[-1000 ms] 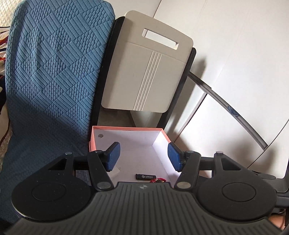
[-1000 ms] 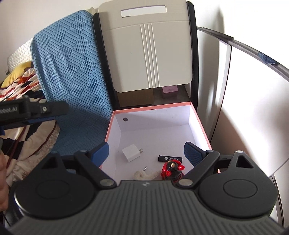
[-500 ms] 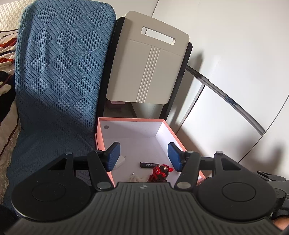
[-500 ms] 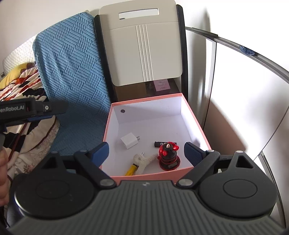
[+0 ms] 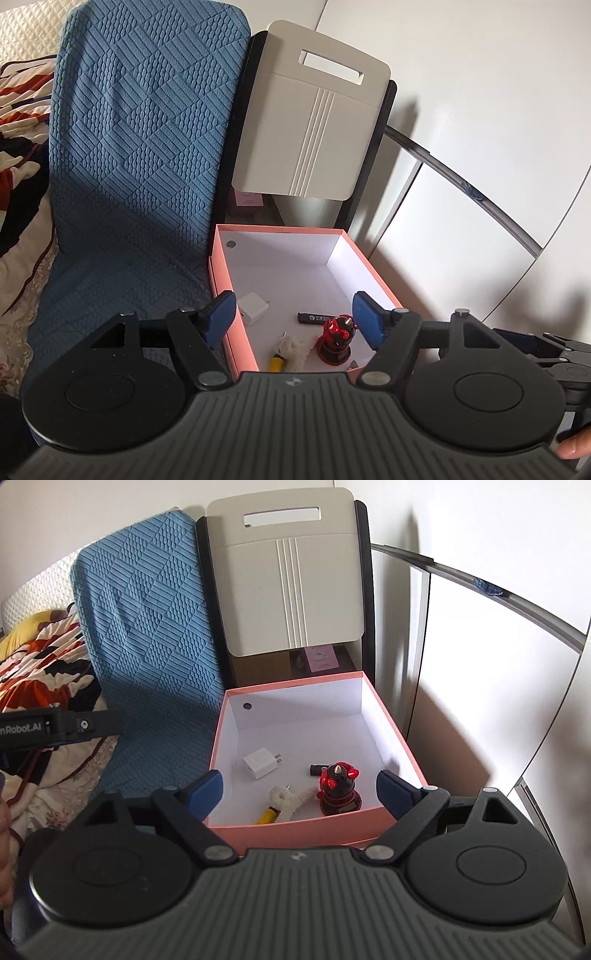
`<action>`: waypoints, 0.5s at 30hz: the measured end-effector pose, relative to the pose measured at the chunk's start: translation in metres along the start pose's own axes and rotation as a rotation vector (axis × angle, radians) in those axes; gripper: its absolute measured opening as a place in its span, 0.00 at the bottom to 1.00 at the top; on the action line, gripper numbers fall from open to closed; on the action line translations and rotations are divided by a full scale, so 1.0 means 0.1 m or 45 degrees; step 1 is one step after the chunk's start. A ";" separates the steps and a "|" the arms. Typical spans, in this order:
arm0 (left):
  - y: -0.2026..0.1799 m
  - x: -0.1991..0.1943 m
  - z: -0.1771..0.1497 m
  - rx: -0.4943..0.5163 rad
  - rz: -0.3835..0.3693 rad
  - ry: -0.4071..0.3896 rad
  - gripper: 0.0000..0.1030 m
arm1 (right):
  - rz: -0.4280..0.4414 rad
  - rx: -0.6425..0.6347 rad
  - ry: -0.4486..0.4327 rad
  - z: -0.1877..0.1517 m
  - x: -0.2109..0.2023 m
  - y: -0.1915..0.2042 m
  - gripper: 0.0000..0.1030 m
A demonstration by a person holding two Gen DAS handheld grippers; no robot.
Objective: Organize rigid objects
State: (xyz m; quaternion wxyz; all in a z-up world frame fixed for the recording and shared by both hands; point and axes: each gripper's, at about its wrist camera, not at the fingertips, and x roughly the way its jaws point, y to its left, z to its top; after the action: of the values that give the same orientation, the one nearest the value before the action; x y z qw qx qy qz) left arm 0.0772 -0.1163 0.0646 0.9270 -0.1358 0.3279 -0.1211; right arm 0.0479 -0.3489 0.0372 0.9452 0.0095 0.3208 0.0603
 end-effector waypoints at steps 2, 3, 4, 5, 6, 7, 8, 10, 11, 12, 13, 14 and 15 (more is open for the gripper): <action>0.01 -0.03 -0.03 0.007 -0.012 0.010 0.73 | -0.008 0.007 0.000 -0.03 -0.02 0.02 0.89; 0.03 -0.05 -0.04 0.000 -0.009 0.014 0.74 | -0.007 0.015 0.011 -0.04 -0.03 0.03 0.89; 0.04 -0.06 -0.05 -0.006 -0.009 0.016 0.76 | -0.008 0.025 0.017 -0.05 -0.04 0.03 0.89; 0.04 -0.08 -0.06 -0.008 -0.006 0.013 0.82 | -0.013 0.036 0.013 -0.06 -0.05 0.04 0.89; 0.04 -0.10 -0.06 -0.008 0.010 0.005 0.87 | -0.014 0.039 0.006 -0.06 -0.07 0.04 0.91; 0.04 -0.12 -0.06 -0.007 0.024 -0.003 0.89 | -0.019 0.038 0.003 -0.06 -0.08 0.04 0.94; 0.05 -0.14 -0.06 -0.008 0.025 -0.010 0.92 | -0.027 0.038 -0.002 -0.06 -0.10 0.05 1.00; 0.06 -0.17 -0.07 -0.022 0.010 -0.014 0.98 | -0.029 0.039 -0.008 -0.06 -0.11 0.05 1.00; 0.06 -0.19 -0.07 -0.025 0.004 -0.013 0.98 | -0.019 0.039 -0.005 -0.06 -0.11 0.05 1.00; 0.06 -0.20 -0.08 -0.025 0.006 -0.010 0.99 | -0.014 0.037 -0.002 -0.06 -0.11 0.06 1.00; 0.07 -0.21 -0.08 -0.023 0.016 -0.007 0.99 | -0.014 0.029 -0.002 -0.07 -0.11 0.08 1.00; 0.07 -0.22 -0.09 -0.023 0.026 -0.003 1.00 | -0.019 0.020 -0.004 -0.08 -0.12 0.10 1.00; 0.08 -0.23 -0.10 -0.021 0.033 0.000 1.00 | -0.026 0.016 -0.003 -0.09 -0.12 0.11 1.00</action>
State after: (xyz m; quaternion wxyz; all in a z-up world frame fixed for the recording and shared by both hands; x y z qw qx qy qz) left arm 0.0542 -0.1037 0.0681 0.9273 -0.1392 0.3308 -0.1062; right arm 0.0318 -0.3394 0.0380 0.9461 0.0121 0.3200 0.0485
